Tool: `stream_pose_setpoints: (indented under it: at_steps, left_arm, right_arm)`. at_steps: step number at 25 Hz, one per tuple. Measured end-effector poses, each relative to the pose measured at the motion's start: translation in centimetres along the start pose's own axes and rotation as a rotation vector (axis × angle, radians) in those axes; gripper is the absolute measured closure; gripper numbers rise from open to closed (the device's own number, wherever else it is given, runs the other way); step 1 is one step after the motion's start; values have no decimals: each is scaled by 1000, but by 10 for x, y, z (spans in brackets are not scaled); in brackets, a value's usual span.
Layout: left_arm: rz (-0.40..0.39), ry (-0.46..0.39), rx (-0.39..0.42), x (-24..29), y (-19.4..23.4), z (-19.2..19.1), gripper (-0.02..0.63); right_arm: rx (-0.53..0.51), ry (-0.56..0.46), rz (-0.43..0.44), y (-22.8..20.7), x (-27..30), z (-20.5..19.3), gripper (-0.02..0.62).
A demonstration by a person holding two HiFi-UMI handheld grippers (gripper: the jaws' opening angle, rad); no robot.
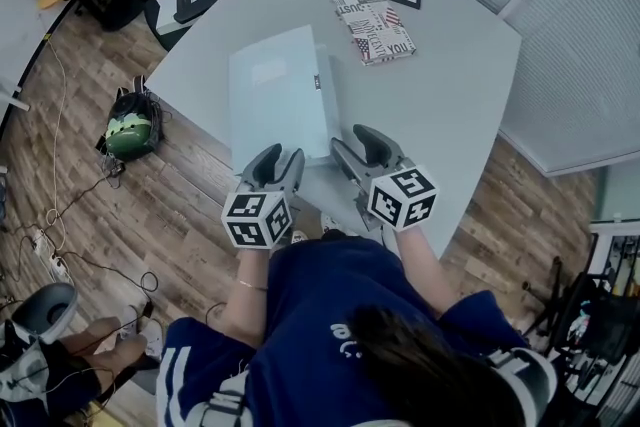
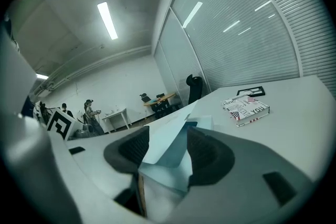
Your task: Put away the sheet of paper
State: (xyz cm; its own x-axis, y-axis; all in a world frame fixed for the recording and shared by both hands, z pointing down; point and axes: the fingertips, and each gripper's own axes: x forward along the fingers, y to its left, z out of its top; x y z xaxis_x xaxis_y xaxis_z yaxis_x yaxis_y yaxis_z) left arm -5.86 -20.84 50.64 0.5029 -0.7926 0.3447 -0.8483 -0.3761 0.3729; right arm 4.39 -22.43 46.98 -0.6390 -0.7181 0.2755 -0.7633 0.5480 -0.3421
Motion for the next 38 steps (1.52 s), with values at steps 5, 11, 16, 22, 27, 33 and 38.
stream_pose_setpoints:
  at_steps: [5,11,16,22,27,33,38]
  left_arm:
    - [0,-103,33,-20,-9,25,442]
    - [59,-153,126,-37,-12,35,552]
    - [92,-163,153,-46,-13,35,575]
    - [103,-159,162,-57,-10,30,600]
    - [115,-151,171,-65,-10,27,601]
    - [120,-145,196,-69,-9,24,601]
    - [130,-141,207,-71,-9,21,601]
  right_arm:
    - [-51,-23,-21,10,-5,4,362]
    - [-102,-33,-11,25,-10,2,393]
    - [-146,8,-55,29,-12,-5,546]
    - [-173,-10,-91,32,-14,-6,586]
    - [-199,-13,-104,39,-18,-10,588]
    - [-200,-14,-107,41,-18,-12,588]
    - [-201,-14,-115,41,-20,-14,588]
